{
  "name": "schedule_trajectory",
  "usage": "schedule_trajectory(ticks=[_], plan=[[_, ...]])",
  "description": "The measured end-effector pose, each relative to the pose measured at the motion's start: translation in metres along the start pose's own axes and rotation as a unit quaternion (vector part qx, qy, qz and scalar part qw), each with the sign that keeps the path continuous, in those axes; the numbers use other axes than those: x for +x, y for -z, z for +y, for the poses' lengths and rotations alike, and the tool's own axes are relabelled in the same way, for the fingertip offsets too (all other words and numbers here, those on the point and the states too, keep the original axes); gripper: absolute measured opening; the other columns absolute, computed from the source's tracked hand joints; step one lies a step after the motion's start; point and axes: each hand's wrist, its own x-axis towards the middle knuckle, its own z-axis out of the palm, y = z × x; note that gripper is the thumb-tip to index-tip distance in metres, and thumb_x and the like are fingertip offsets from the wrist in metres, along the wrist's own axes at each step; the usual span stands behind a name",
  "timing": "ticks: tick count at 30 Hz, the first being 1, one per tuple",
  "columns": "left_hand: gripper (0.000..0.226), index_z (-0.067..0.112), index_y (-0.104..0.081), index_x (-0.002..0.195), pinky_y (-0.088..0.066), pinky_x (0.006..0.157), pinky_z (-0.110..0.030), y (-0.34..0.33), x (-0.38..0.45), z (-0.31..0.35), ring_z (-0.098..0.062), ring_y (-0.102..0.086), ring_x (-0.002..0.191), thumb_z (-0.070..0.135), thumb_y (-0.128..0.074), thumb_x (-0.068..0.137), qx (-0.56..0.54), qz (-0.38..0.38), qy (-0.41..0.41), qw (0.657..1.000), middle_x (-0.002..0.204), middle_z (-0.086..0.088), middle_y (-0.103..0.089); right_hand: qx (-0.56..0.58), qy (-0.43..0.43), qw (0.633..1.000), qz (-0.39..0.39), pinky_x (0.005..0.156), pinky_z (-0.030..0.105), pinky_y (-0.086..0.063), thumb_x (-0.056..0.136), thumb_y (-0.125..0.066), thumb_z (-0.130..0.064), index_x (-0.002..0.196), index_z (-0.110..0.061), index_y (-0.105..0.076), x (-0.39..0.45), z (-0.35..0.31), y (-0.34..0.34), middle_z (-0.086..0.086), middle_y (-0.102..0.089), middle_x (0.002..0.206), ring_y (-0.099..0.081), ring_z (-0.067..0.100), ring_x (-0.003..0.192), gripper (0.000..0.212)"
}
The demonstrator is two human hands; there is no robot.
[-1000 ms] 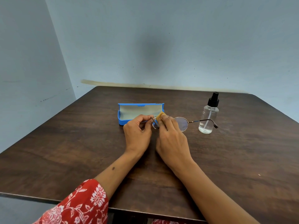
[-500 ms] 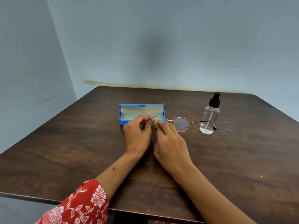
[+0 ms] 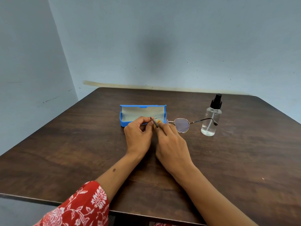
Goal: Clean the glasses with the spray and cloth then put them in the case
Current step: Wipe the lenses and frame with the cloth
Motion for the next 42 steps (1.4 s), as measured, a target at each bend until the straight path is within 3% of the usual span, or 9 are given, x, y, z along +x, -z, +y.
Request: schedule_trajectory(ticks=[4, 7, 11, 15, 19, 25, 30, 35, 42], plan=[[0.011, 0.008, -0.072, 0.084, -0.050, 0.066, -0.008, 0.000, 0.000, 0.000, 0.000, -0.066, 0.071, 0.000, -0.066, 0.082, -0.008, 0.008, 0.005, 1.000, 0.078, 0.006, -0.070, 0.020, 0.005, 1.000, 0.003, 0.064, 0.026, -0.054, 0.053, -0.074, 0.005, 0.099, -0.001, -0.070, -0.002, 0.004, -0.001, 0.007, -0.068, 0.091, -0.064, 0.024, 0.080, 0.047], [0.011, 0.008, -0.072, 0.084, -0.053, 0.070, -0.012, 0.000, 0.000, 0.000, -0.003, -0.067, 0.075, -0.001, -0.065, 0.082, -0.013, 0.018, 0.015, 1.000, 0.083, 0.000, -0.072, 0.048, 0.019, 0.998, 0.028, 0.060, 0.027, -0.056, 0.067, -0.053, -0.001, 0.093, -0.005, -0.071, -0.003, 0.004, 0.001, 0.005, -0.068, 0.086, -0.064, 0.023, 0.077, 0.032], [0.024, 0.022, -0.067, 0.073, -0.058, 0.075, -0.036, 0.000, 0.004, -0.005, -0.014, -0.070, 0.074, 0.001, -0.065, 0.083, -0.066, 0.039, 0.074, 0.994, 0.071, 0.011, -0.070, 0.129, -0.036, 0.986, 0.098, 0.077, 0.027, -0.050, 0.062, -0.062, 0.005, 0.089, -0.003, -0.071, -0.003, 0.013, 0.005, 0.008, -0.069, 0.091, -0.065, 0.026, 0.084, 0.030], [0.022, 0.024, -0.066, 0.072, -0.058, 0.076, -0.038, 0.002, 0.006, -0.006, -0.006, -0.068, 0.070, 0.004, -0.067, 0.083, -0.092, 0.049, 0.112, 0.988, 0.066, 0.017, -0.069, 0.135, -0.127, 0.969, 0.163, 0.085, 0.018, -0.038, 0.066, -0.062, 0.008, 0.097, 0.002, -0.071, 0.000, 0.031, 0.013, 0.012, -0.069, 0.098, -0.061, 0.025, 0.093, 0.033], [0.015, 0.017, -0.067, 0.077, -0.057, 0.077, -0.034, 0.002, 0.004, -0.001, -0.012, -0.067, 0.074, 0.002, -0.067, 0.083, -0.106, 0.052, 0.110, 0.987, 0.076, 0.008, -0.067, 0.106, -0.163, 0.975, 0.111, 0.078, 0.024, -0.046, 0.069, -0.063, 0.010, 0.106, 0.002, -0.067, -0.002, 0.033, 0.013, 0.012, -0.065, 0.105, -0.060, 0.030, 0.100, 0.037], [0.015, 0.015, -0.069, 0.080, -0.057, 0.073, -0.030, 0.002, 0.005, -0.003, -0.012, -0.068, 0.074, 0.001, -0.065, 0.084, -0.077, 0.041, 0.092, 0.992, 0.077, 0.008, -0.068, 0.052, -0.104, 0.993, 0.009, 0.066, 0.034, -0.055, 0.066, -0.066, 0.005, 0.111, 0.007, -0.063, -0.003, 0.026, 0.005, 0.016, -0.062, 0.109, -0.059, 0.033, 0.098, 0.045], [0.015, 0.015, -0.070, 0.082, -0.056, 0.073, -0.026, 0.001, 0.005, -0.001, -0.010, -0.069, 0.075, 0.001, -0.065, 0.084, -0.074, 0.036, 0.089, 0.993, 0.079, 0.006, -0.070, 0.033, -0.181, 0.983, 0.002, 0.074, 0.036, -0.053, 0.075, -0.060, 0.002, 0.119, 0.006, -0.058, -0.001, 0.028, 0.010, 0.017, -0.056, 0.121, -0.049, 0.032, 0.114, 0.045], [0.011, 0.010, -0.071, 0.089, -0.057, 0.075, -0.022, 0.003, 0.004, 0.000, -0.006, -0.069, 0.078, 0.002, -0.064, 0.085, -0.048, 0.033, 0.074, 0.996, 0.087, 0.000, -0.071, 0.043, -0.129, 0.991, -0.013, 0.069, 0.035, -0.054, 0.069, -0.064, 0.004, 0.116, 0.006, -0.060, -0.004, 0.025, 0.007, 0.016, -0.059, 0.116, -0.055, 0.032, 0.108, 0.046], [0.009, 0.007, -0.071, 0.089, -0.055, 0.071, -0.016, 0.001, 0.003, 0.001, 0.000, -0.067, 0.074, 0.003, -0.065, 0.084, -0.045, 0.028, 0.070, 0.996, 0.086, 0.000, -0.071, 0.046, -0.159, 0.986, -0.016, 0.078, 0.033, -0.050, 0.076, -0.057, 0.002, 0.122, 0.004, -0.056, -0.002, 0.026, 0.011, 0.014, -0.053, 0.126, -0.046, 0.029, 0.116, 0.046]])
